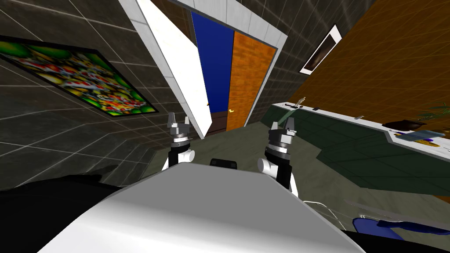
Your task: Push the door open
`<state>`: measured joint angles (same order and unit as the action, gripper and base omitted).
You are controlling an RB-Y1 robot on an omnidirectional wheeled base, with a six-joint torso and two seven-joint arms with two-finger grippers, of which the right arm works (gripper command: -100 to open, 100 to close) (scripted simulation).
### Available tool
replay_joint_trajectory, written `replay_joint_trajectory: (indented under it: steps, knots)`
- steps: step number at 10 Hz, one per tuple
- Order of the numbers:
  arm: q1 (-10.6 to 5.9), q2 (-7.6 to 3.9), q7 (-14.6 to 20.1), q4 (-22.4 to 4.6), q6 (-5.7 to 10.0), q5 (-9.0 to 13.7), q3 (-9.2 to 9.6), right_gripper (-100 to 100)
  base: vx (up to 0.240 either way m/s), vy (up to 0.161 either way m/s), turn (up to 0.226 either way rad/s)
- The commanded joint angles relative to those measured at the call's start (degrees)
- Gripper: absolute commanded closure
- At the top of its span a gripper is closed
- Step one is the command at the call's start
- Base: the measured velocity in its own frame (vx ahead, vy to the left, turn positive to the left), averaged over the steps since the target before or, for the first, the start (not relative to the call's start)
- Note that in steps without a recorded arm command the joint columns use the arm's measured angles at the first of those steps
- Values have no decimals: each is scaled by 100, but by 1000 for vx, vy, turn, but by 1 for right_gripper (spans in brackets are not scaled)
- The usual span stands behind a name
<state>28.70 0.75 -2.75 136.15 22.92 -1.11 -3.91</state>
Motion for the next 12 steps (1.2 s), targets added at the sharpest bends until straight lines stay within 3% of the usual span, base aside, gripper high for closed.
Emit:
replay_joint_trajectory:
  steps: [1,12]
  knots:
    - [-60,-59,20,-167,42,5,95,-100,182,73,-33]
    - [-589,-416,201,-1650,410,54,941,-100,182,-19,-42]
